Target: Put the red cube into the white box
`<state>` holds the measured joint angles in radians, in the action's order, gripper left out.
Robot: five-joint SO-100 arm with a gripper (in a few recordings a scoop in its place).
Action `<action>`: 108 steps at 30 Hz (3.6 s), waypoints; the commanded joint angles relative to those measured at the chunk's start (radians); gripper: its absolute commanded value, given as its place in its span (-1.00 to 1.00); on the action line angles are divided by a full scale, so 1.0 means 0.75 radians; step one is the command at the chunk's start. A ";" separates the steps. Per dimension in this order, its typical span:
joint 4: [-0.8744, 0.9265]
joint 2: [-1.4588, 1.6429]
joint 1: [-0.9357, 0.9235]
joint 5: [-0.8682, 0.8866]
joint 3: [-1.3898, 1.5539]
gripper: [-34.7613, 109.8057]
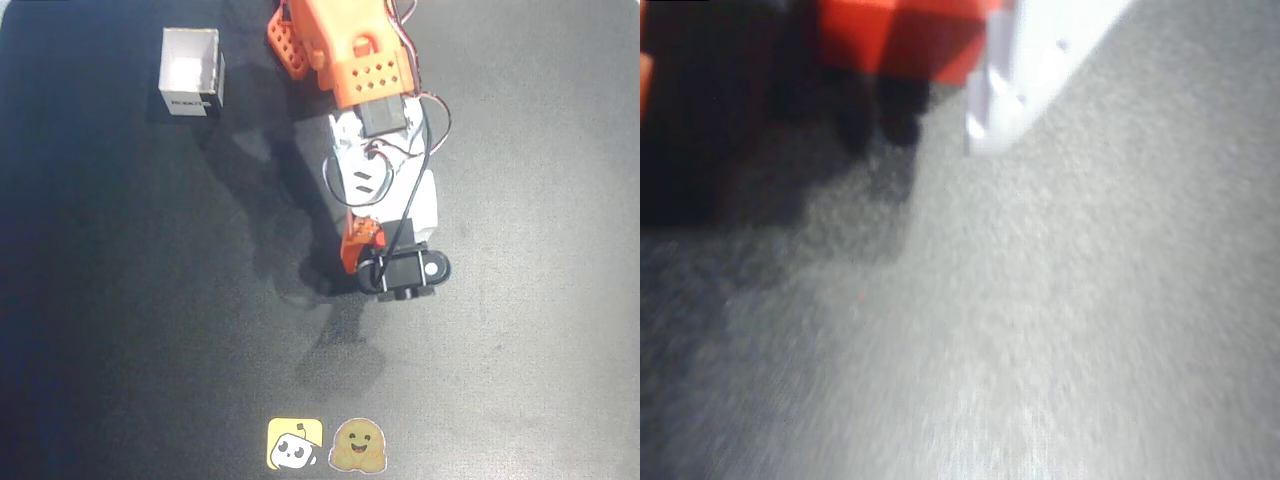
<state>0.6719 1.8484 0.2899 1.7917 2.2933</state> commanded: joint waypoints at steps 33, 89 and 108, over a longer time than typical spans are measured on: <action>-0.311 0.329 0.100 0.100 0.470 -0.22; 1.008 0.906 -1.988 -0.250 0.070 -0.52; 0.994 0.896 -2.051 -0.317 0.088 -0.13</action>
<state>1.4327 2.5111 -1.2441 1.5754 2.3823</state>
